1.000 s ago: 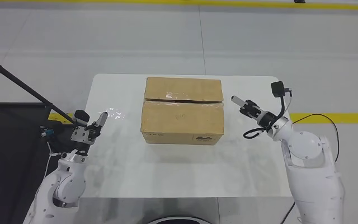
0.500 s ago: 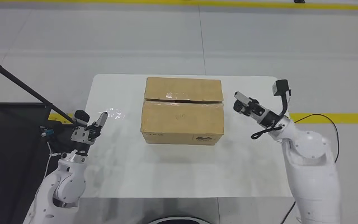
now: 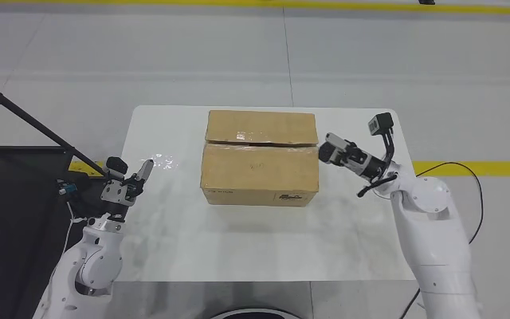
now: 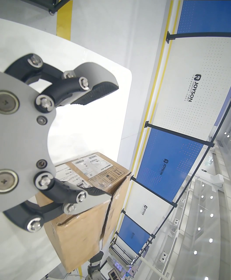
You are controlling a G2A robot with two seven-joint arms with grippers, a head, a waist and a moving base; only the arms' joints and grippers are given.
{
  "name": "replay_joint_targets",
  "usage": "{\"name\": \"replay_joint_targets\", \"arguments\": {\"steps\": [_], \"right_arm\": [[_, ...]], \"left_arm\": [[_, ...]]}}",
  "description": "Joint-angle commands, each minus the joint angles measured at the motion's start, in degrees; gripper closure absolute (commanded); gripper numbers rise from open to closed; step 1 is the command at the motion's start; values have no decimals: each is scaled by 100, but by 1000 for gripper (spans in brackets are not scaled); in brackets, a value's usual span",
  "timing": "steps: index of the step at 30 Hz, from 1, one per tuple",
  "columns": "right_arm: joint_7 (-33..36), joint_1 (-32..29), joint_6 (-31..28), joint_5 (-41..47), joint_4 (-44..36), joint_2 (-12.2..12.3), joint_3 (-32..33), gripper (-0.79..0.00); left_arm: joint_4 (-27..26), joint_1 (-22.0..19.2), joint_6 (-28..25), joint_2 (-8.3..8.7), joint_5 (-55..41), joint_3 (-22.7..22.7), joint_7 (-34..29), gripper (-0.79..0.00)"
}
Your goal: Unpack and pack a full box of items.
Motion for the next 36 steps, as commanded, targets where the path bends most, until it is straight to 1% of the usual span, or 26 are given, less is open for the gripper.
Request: {"name": "replay_joint_targets", "arguments": {"steps": [1,3,9,14,17,28,36], "right_arm": [[97,12,-40,162,27,3,-19,-785],[163,26,-63,239,47,9,-40,-785],[293,47,-184,99,19,45,-95,-785],[266,33,-105,-299,-41,96,-99,-785],[343,6,-100,-294,-91,116,-112,-785],[400,39,-144,97,-75,138,-224,-785],[638,148,-417,493,147,142,-322,-785]], "left_arm": [[0,0,0,0,0,0,0,-785],[0,0,0,0,0,0,0,-785],[0,0,0,0,0,0,0,-785],[0,0,0,0,0,0,0,-785],[0,0,0,0,0,0,0,-785],[0,0,0,0,0,0,0,-785],[0,0,0,0,0,0,0,-785]]}}
